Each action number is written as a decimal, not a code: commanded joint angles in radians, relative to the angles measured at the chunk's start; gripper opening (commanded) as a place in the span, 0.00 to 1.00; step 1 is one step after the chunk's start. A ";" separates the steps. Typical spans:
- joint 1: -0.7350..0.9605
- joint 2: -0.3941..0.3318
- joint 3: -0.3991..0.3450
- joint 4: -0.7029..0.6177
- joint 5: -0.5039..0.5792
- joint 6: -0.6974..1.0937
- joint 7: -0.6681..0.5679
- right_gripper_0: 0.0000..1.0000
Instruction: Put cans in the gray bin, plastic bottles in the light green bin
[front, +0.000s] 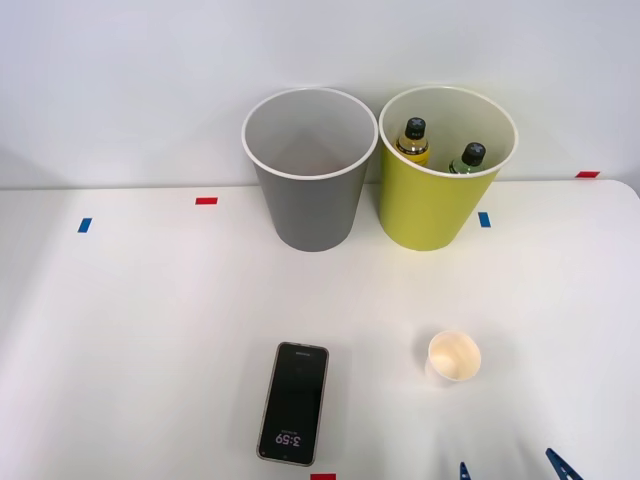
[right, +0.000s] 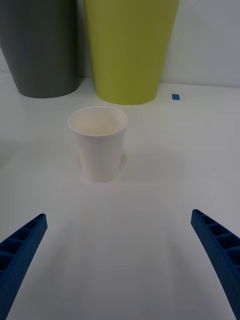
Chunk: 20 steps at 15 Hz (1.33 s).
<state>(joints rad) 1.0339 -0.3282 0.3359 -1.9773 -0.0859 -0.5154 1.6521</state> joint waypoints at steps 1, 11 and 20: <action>0.000 0.000 0.000 0.000 0.000 0.000 0.000 1.00; 0.000 0.000 0.000 0.000 0.000 0.000 0.000 1.00; 0.000 0.000 0.000 0.000 0.000 0.000 0.000 1.00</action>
<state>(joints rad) 1.0339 -0.3282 0.3359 -1.9773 -0.0859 -0.5154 1.6521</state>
